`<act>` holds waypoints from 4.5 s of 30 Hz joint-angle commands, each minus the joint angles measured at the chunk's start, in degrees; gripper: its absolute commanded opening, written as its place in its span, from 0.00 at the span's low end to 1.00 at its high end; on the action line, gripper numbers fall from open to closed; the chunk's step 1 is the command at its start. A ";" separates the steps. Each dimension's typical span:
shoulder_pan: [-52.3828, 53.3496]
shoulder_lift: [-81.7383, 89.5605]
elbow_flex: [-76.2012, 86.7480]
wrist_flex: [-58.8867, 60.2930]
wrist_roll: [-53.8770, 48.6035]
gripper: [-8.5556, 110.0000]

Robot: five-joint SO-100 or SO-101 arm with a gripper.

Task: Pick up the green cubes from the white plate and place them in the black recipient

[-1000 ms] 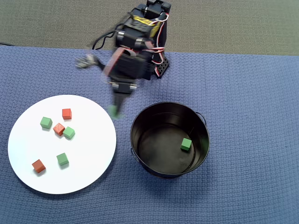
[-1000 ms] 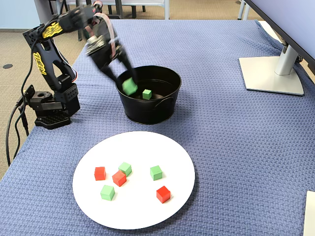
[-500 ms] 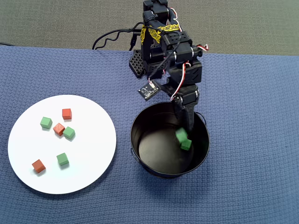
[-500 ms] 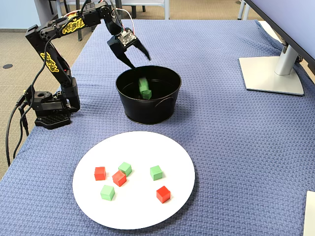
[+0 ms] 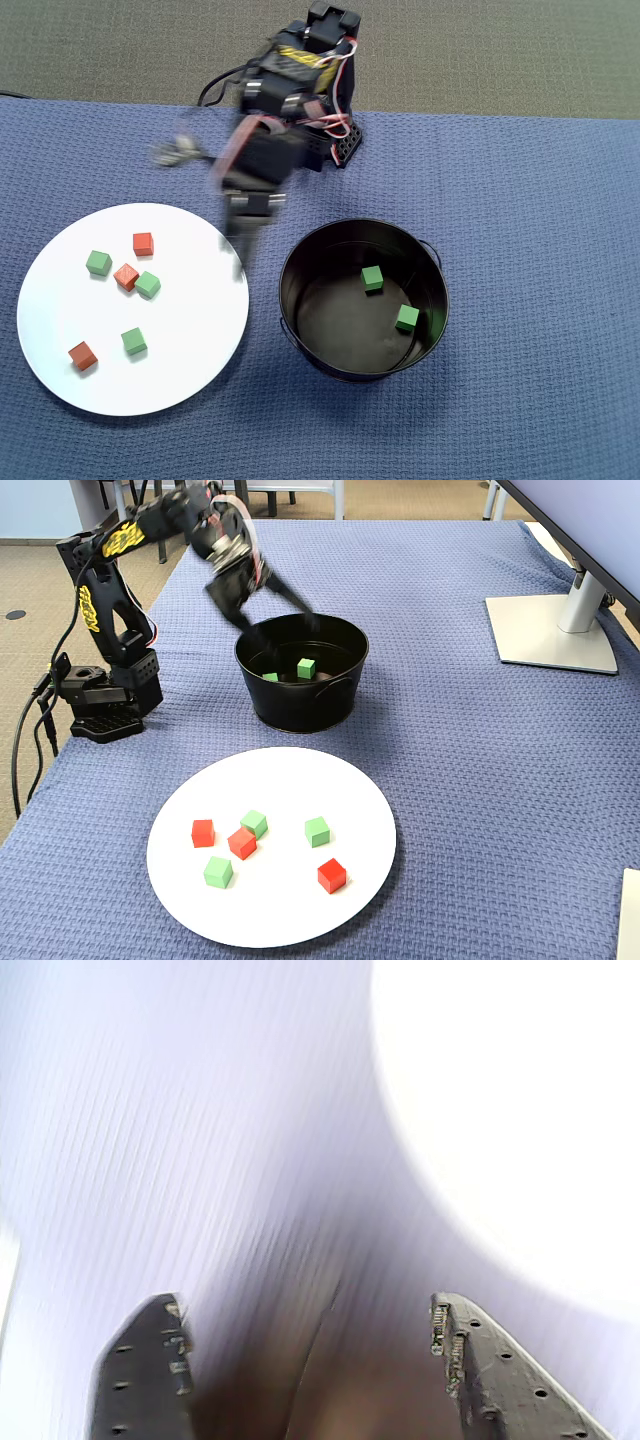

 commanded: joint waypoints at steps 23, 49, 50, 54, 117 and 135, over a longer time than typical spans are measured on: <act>17.84 -30.94 -8.44 -1.14 29.00 0.26; 16.96 -45.26 -24.96 5.10 31.38 0.26; 17.05 -45.62 -25.40 5.10 31.38 0.26; 16.87 -47.90 -27.42 5.10 31.20 0.25; -28.04 1.14 -11.87 19.34 46.93 0.07; -8.44 -1.23 -10.11 14.15 28.65 0.25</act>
